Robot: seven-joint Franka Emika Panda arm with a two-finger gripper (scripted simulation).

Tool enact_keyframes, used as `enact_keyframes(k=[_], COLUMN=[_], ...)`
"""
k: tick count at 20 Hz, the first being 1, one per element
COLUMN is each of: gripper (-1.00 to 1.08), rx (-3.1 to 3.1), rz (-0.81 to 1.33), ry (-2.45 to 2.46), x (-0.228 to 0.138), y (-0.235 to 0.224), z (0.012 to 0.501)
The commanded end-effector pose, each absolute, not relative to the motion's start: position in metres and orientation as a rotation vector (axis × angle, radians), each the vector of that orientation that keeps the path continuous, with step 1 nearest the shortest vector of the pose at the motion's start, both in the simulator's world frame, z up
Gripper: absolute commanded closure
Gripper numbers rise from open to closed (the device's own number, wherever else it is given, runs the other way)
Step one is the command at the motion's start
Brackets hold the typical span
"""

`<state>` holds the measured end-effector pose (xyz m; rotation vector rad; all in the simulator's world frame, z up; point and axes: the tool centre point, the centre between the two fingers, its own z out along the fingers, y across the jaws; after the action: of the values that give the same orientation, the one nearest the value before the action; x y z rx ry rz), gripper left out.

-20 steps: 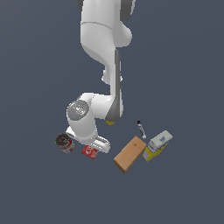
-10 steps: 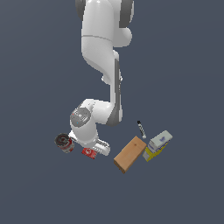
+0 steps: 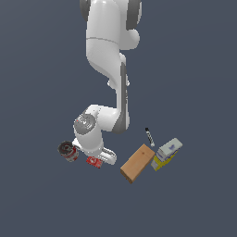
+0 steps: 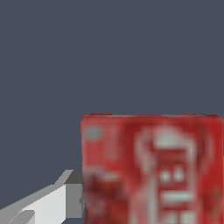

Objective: Pick up a designated object from a clutter of objects.

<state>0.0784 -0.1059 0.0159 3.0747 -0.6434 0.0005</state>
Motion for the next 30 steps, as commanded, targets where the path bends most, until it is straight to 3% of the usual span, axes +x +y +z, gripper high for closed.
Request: enact_keyframes(k=[1, 14, 30], gripper=[1.08, 1.08, 1.08], rx=[3.075, 3.075, 3.077], rz=[0.001, 0.001, 0.000], ry=[-0.643, -0.643, -0.645], x=[0.078, 0.062, 0.005], y=[-0.106, -0.111, -0.133], z=[0.016, 0.051, 0.179])
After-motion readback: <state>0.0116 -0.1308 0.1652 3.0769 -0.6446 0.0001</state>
